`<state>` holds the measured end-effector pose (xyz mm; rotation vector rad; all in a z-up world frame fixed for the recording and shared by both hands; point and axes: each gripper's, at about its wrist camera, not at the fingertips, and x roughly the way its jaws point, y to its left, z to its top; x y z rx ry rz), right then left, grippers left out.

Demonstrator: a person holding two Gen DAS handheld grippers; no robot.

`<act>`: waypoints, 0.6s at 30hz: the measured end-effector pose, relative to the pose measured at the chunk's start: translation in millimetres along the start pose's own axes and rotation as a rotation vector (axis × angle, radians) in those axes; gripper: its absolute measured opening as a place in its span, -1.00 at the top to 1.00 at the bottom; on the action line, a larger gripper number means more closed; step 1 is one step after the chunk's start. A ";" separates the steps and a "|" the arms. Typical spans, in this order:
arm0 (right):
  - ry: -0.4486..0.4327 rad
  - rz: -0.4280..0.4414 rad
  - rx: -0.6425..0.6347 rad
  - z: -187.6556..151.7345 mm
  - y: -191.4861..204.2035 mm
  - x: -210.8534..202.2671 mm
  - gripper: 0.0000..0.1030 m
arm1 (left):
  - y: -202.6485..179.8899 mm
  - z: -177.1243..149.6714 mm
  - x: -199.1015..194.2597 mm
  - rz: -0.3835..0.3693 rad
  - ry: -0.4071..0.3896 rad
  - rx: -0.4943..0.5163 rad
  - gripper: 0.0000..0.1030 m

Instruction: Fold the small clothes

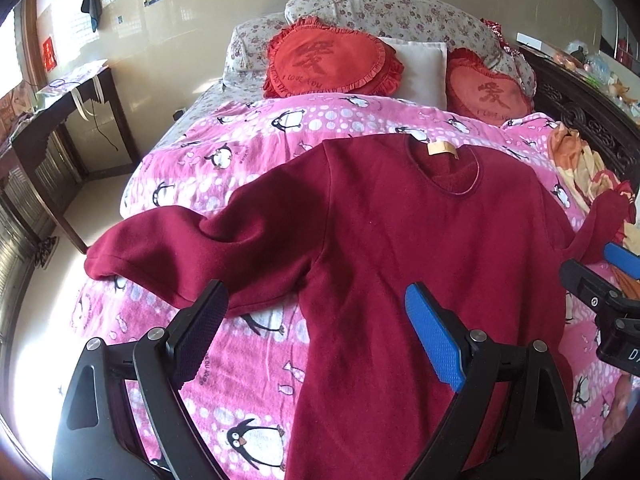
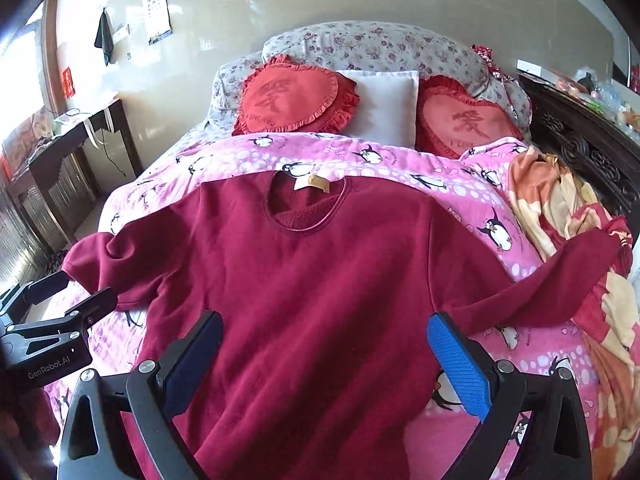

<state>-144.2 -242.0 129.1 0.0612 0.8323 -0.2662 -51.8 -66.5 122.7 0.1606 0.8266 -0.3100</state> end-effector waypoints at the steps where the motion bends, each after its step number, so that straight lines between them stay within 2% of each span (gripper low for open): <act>1: 0.011 -0.002 0.006 12.8 13.1 4.9 -0.97 | -1.0 0.6 1.2 -0.001 0.001 0.000 -0.75; 2: 0.016 -0.001 0.013 8.8 3.9 3.0 -0.97 | -1.7 0.8 1.8 -0.002 -0.001 0.001 -0.75; 4: 0.026 -0.004 0.022 21.3 21.8 11.7 -0.97 | -3.7 2.0 3.4 0.001 -0.003 0.006 -0.75; 18: 0.030 0.003 0.016 33.9 -4.0 38.7 -0.97 | -4.1 6.2 18.6 -0.005 0.021 -0.012 -0.75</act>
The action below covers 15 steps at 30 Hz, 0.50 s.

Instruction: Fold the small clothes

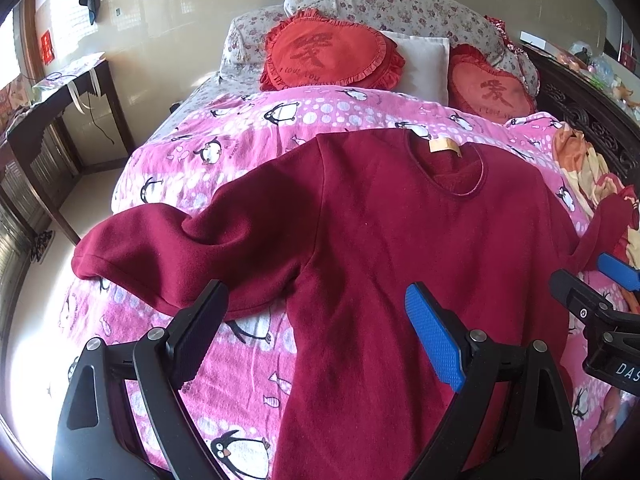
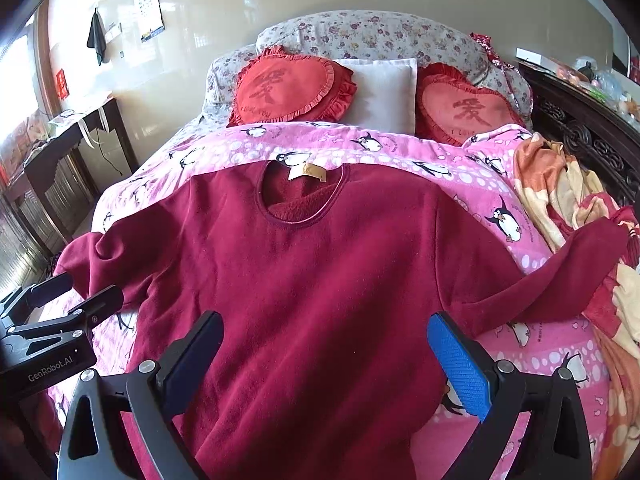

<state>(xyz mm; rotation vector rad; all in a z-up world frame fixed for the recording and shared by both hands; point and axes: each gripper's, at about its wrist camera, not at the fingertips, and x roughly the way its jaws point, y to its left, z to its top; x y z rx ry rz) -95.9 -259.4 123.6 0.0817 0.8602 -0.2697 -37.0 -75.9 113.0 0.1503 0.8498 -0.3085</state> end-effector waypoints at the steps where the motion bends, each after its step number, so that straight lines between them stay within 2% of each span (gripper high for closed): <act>1: 0.001 0.000 -0.001 0.2 -0.1 3.1 -0.97 | 0.0 -0.1 1.3 -0.001 0.002 0.000 -0.75; 15: 0.040 -0.012 0.005 4.1 1.4 41.9 -0.97 | -0.2 4.5 23.8 -0.007 0.030 -0.014 -0.75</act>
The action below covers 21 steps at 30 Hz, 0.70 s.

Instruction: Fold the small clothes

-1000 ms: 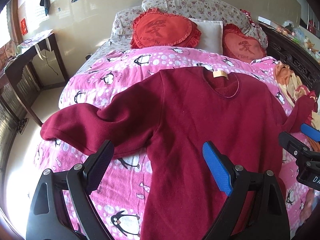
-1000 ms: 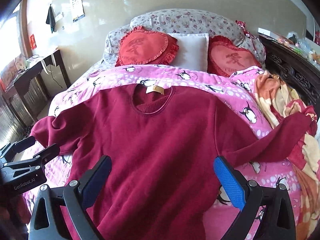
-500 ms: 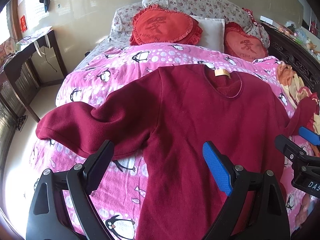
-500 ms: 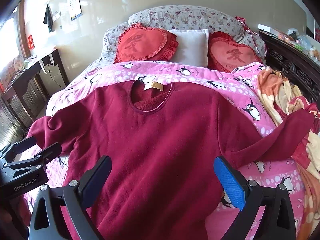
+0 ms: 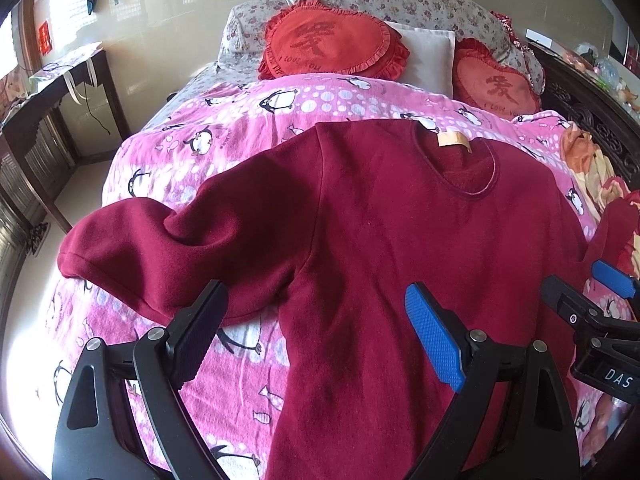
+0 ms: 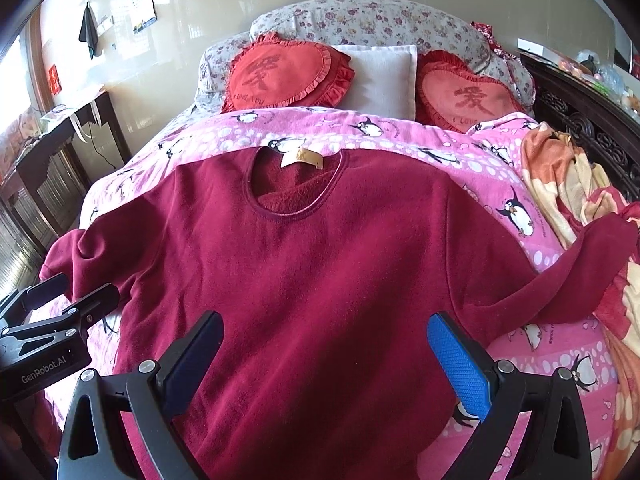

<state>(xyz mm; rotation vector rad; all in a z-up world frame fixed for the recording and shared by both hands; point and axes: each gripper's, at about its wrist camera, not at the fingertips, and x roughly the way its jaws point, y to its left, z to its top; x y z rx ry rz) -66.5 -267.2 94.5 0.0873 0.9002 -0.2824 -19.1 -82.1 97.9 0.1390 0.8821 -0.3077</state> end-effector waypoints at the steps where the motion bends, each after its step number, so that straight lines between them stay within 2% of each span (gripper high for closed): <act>1: 0.002 0.001 0.000 0.5 0.4 2.4 -0.97 | 0.1 0.6 1.4 -0.001 0.001 0.000 -0.75; 21: 0.029 0.016 -0.026 9.5 19.6 31.5 -0.97 | 16.9 5.4 26.4 0.011 0.030 -0.031 -0.75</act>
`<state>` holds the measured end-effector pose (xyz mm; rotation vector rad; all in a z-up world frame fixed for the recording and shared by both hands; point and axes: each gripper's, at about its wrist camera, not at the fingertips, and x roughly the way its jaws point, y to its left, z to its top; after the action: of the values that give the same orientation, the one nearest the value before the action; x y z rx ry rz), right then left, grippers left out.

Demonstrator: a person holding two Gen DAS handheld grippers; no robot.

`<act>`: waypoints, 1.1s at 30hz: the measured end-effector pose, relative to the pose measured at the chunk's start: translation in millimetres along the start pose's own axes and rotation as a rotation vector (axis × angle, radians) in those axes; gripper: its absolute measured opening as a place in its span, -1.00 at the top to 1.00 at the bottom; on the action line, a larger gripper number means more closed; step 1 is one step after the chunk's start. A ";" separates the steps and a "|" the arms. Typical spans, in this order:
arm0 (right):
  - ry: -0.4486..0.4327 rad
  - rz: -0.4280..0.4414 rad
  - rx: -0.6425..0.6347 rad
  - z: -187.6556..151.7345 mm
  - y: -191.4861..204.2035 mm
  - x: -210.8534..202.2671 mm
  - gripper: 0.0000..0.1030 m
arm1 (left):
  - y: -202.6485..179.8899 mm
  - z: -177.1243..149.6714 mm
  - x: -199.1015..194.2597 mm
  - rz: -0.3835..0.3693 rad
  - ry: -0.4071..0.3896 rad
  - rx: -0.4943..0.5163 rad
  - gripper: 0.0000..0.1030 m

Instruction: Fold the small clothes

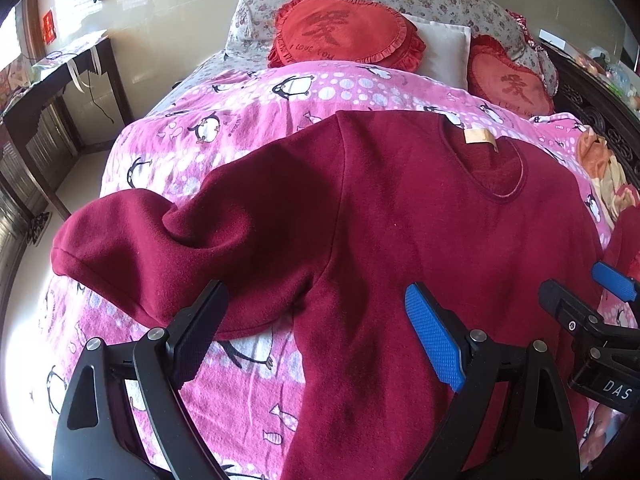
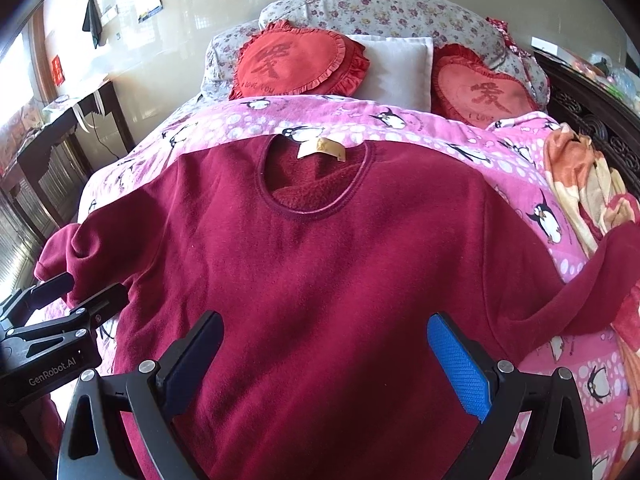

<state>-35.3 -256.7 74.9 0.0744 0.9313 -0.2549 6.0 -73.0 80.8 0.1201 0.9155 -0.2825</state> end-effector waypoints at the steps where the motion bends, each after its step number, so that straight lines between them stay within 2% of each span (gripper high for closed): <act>1: 0.001 0.001 -0.002 0.0 1.2 0.7 -0.97 | 1.2 -0.3 0.6 -0.001 0.001 -0.004 -0.75; 33: 0.046 0.018 -0.036 1.6 24.7 28.7 -0.97 | 21.6 -0.9 15.7 -0.003 0.036 -0.056 -0.75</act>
<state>-11.6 -238.4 51.7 0.0559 0.9801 -0.2202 20.6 -55.1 67.3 0.0723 0.9589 -0.2574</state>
